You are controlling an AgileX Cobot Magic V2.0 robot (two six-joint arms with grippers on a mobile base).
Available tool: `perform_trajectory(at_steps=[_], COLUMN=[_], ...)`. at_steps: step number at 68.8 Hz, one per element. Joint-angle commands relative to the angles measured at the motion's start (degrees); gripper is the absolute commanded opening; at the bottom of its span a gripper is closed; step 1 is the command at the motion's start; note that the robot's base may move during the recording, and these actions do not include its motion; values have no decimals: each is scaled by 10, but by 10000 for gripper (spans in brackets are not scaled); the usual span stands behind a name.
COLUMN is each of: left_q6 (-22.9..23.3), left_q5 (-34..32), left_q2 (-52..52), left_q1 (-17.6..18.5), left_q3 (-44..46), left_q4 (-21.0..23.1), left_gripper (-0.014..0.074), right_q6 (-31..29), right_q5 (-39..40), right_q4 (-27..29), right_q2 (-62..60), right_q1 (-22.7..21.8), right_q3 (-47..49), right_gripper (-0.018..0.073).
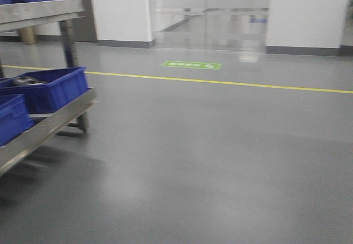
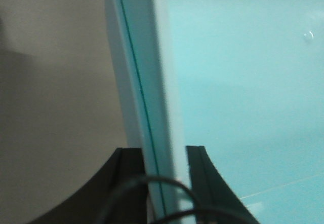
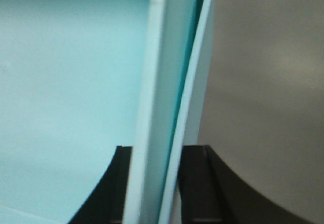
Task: Move two blue bins to right shelf middle
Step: 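Turn and drive up to the steel shelf holding the bin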
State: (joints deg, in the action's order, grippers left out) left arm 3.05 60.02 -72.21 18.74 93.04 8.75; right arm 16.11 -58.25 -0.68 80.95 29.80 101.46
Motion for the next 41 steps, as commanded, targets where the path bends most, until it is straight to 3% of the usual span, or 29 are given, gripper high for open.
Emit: perform_trajectory(at_steps=[1, 41], left_q6=[-9, -9], left_q5=[-29, -29], left_q2=[12, 12], left_q1=[4, 4], left_q3=[11, 11], left_q4=[51, 51], left_gripper=[-111, -111], right_q6=[5, 5], right_q5=[64, 64], right_q4=[-4, -4], right_q2=[-6, -6], right_q1=[1, 1], right_q3=[7, 7], right_gripper=[-154, -154])
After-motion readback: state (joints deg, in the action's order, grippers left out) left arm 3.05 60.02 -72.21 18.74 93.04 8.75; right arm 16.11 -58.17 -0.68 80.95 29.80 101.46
